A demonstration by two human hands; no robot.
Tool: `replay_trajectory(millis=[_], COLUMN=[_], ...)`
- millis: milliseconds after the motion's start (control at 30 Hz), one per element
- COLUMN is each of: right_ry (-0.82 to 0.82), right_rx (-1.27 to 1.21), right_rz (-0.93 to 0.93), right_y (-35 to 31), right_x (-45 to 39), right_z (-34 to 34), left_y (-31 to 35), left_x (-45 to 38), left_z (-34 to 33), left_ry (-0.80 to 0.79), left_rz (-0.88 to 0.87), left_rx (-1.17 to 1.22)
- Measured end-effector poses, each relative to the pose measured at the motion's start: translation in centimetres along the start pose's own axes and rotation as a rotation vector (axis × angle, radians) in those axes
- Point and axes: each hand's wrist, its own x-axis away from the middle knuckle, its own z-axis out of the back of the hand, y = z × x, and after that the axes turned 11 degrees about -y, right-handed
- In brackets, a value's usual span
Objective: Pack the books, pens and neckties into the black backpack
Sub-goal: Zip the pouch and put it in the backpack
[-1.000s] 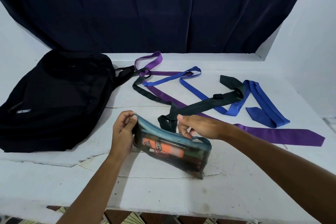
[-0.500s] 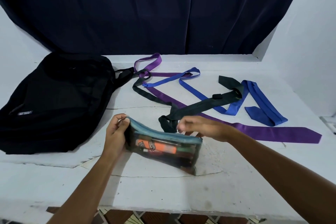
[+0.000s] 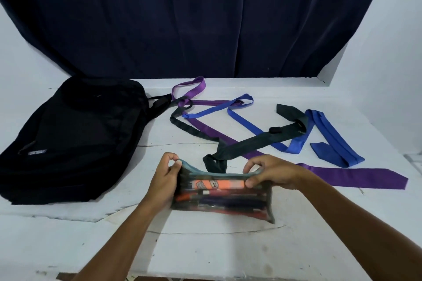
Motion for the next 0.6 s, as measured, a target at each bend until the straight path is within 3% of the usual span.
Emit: replay_trajectory(millis=[100,267,433,600], right_ry=[0.142,0.296,0.412,0.481], right_rx=[-0.199,-0.304,-0.229,0.034], right_rz=[0.010,-0.055,-0.152,-0.294], right_y=[2.2,4.8,6.7,6.2], right_x=[2.1,5.3,6.6,6.9], right_z=[2.6,5.6,7.8,9.2], left_y=[0.9,2.7,3.7,4.9], left_x=[-1.4,-3.8,-5.8,-6.9], left_z=[-2.0,-6.9,-10.6,-10.6], left_ry=[-0.058,-0.158,-0.175,-0.190], left_rz=[0.079,0.172,0.259,0.251], left_rx=[0.022,0.112,0.097,-0.225])
